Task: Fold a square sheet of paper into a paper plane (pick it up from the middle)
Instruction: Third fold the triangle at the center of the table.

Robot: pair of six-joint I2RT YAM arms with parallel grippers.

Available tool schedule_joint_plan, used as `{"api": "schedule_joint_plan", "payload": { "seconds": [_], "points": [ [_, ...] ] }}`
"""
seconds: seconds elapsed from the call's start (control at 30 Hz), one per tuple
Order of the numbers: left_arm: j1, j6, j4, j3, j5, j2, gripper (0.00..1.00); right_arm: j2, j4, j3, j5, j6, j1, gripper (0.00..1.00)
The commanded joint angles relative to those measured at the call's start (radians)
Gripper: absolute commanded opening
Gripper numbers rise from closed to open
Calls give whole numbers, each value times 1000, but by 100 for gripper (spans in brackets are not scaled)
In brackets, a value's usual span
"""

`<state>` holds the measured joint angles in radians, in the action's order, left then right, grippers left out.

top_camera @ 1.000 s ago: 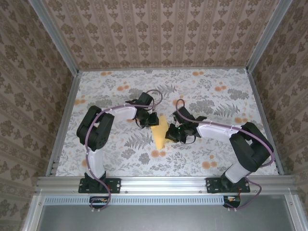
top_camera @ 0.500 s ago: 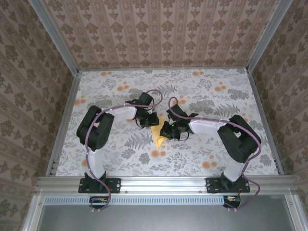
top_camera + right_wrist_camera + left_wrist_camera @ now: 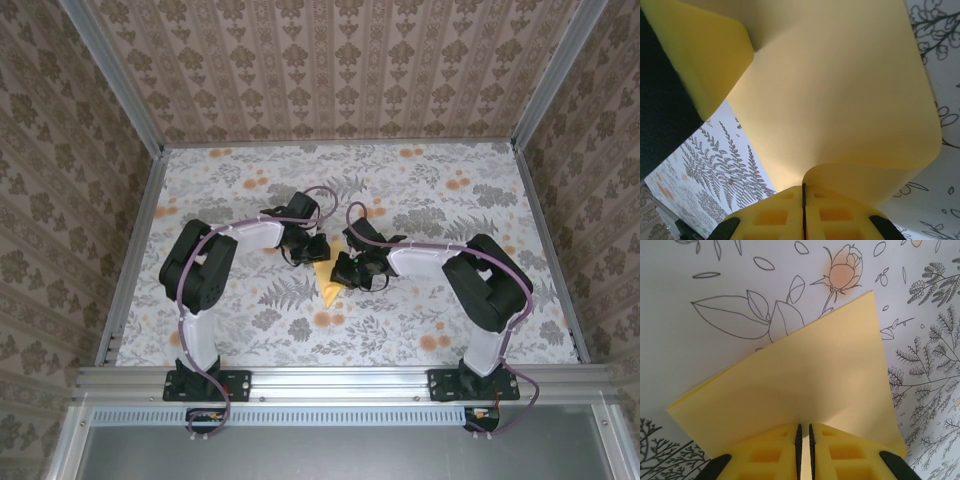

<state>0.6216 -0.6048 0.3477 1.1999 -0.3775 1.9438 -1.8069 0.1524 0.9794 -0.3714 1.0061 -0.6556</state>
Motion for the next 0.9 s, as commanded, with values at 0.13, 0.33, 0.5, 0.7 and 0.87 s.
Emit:
{"api": "schedule_joint_plan", "payload": {
  "seconds": [0.13,0.33,0.5,0.7,0.87],
  "points": [
    [5,25,14,-4,-18,17,16,-23,-16,31,1,3,-7,9],
    [6,25,13,-5,-21,17,16,-33,-4,39,-10,-13,-9,9],
    [6,25,12,-5,-24,18,16,-38,2,38,-14,-17,-12,9],
    [7,24,11,-3,-31,18,17,-48,16,40,-15,-21,-13,10],
    [7,24,10,-3,-33,19,17,-46,34,33,-23,-28,-13,11]
  ]
}}
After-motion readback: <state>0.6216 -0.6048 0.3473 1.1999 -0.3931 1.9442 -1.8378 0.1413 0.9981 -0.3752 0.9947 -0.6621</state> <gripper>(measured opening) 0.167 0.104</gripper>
